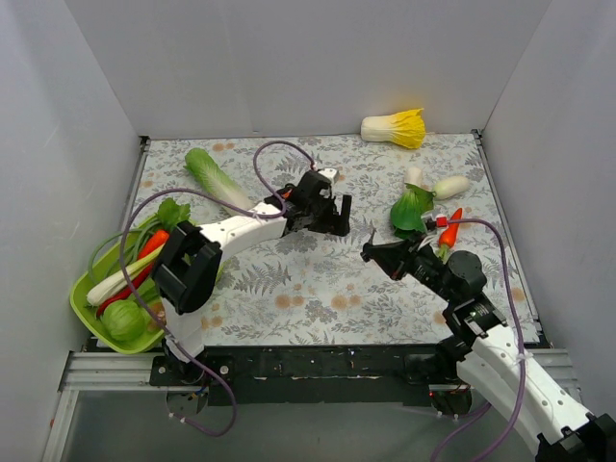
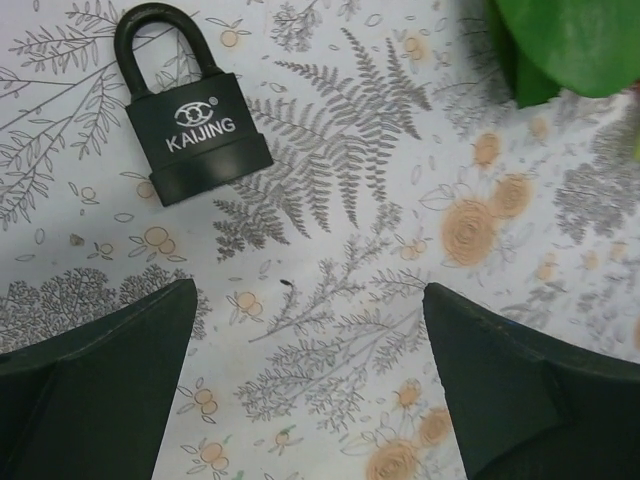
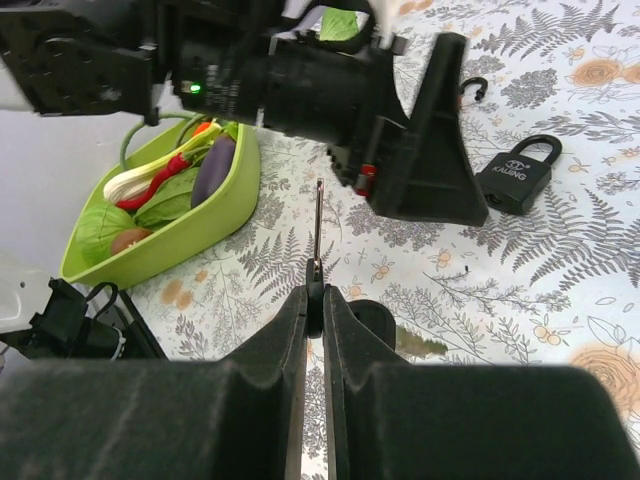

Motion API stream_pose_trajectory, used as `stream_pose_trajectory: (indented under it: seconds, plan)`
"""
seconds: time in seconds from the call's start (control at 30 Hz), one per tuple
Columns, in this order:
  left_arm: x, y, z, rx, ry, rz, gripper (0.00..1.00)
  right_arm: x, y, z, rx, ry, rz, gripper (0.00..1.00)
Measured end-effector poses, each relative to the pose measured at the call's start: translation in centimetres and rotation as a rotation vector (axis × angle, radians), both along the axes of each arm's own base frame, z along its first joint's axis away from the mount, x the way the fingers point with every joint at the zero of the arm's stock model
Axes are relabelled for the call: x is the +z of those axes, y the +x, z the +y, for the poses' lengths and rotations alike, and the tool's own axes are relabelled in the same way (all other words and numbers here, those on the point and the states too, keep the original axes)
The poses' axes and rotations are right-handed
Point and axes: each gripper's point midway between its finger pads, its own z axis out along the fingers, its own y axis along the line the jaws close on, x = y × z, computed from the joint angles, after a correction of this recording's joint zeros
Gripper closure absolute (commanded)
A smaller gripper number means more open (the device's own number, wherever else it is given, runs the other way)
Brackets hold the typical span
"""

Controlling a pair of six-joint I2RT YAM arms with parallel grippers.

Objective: Unlock with the key

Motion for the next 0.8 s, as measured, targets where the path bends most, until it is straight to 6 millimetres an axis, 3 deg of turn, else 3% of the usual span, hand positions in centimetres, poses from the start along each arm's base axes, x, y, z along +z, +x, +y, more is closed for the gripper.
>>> stream_pose_trajectory:
  seconds: [0.13,0.33,0.6,0.8]
  plan:
    - [-2.9,1.6,-0.3,0.016,0.159,0.021,0.04,0.2,-0.5,-0.7,-0.018,-0.011,-0.021,0.99]
    - [-7.1,4.0,1.7,0.071,0.361,0.054,0.02,-0.1,-1.0,-1.3,-0.034,-0.036,-0.025,0.99]
    - [-7.5,5.7,1.3,0.056,0.424,0.059,0.08,-1.2,-1.1,-1.5,-0.036,-0.060,-0.005,0.99]
    - [-8.4,5.1,1.1,0.033,0.425,0.099,0.05,-2.0,-1.0,-1.4,-0.034,-0.071,0.015,0.99]
